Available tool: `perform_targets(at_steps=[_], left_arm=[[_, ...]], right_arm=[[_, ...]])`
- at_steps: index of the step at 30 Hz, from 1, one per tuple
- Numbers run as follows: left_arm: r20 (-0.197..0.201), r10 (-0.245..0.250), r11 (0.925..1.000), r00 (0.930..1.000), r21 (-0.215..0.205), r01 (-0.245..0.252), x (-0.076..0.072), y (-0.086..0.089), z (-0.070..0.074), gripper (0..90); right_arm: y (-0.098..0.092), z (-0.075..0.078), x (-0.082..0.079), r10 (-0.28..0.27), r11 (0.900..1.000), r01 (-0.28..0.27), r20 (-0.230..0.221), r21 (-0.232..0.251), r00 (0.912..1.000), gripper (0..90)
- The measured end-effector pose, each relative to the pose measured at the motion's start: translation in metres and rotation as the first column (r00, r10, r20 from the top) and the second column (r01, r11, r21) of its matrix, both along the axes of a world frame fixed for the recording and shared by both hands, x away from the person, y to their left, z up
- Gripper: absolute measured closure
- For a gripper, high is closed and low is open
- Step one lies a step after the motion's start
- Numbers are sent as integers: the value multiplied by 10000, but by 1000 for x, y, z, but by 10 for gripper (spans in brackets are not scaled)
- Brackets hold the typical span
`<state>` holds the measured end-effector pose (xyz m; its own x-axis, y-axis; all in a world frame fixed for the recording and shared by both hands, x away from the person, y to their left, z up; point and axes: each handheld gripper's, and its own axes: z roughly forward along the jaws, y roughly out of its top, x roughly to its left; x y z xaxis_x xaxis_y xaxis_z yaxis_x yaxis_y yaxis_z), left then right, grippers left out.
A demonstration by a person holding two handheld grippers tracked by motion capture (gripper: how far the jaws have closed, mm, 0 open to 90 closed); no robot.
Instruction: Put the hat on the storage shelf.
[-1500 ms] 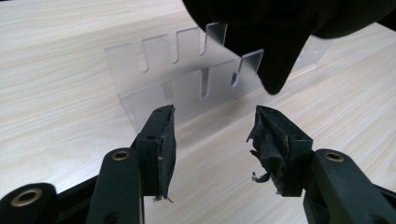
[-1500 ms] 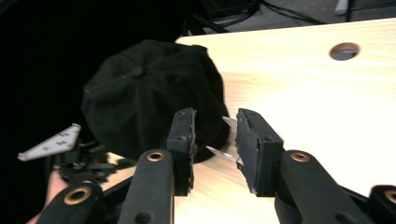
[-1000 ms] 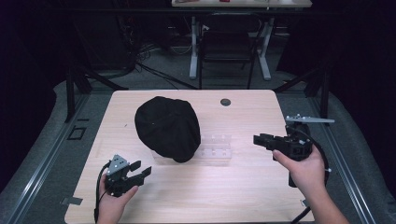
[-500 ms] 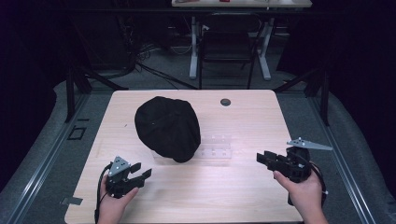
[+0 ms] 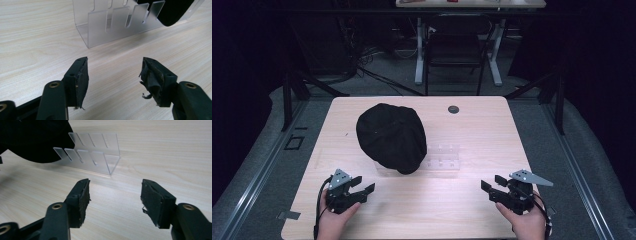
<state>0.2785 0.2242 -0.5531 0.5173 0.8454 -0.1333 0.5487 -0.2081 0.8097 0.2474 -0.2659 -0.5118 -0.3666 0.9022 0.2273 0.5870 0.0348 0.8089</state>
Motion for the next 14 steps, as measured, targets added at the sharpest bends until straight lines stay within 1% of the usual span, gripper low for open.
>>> perform_targets(at_steps=[2, 3, 4, 5, 7, 10, 11, 12, 13, 14], left_arm=[[-56, 1, 10000, 10000, 15, -1, 0, -1, -1, 382], [-56, 1, 10000, 10000, 15, -1, 0, -1, -1, 379], [-50, -27, 10000, 10000, 69, 27, 0, -1, -2, 378], [-85, -57, 10000, 9999, 63, 58, 0, -1, -2, 376], [-69, -68, 10000, 10000, 70, 69, 0, -1, -2, 375], [-78, -106, 9999, 9999, 64, 107, 1, -1, -3, 376], [-78, -106, 9999, 9999, 64, 107, 1, -1, -3, 376], [-80, -134, 9998, 9999, 125, 135, 1, -1, -3, 376], [-88, -149, 9998, 9998, 120, 150, 1, -1, -4, 376], [-104, -170, 9998, 9998, 97, 171, 2, -2, -4, 376]], right_arm=[[0, -6, 0, -74, 9999, 75, 93, -137, 9999, 365], [0, -6, 0, -74, 9999, 75, 93, -137, 9999, 365], [-1, -14, -1, -123, 9997, 125, 97, -203, 9999, 355], [-1, -15, -1, -145, 9995, 148, 94, -291, 9999, 355], [-2, -20, -1, -189, 9994, 193, 154, -284, 9997, 354], [-3, -27, -2, -218, 9989, 229, 281, -410, 9994, 351], [-3, -27, -2, -218, 9989, 229, 281, -410, 9994, 351], [-4, -28, -3, -215, 9984, 232, 319, -516, 9993, 351], [-4, -34, -4, -164, 9963, 199, 425, -835, 9990, 352], [-4, -37, -5, -162, 9967, 198, 460, -790, 9988, 353]])
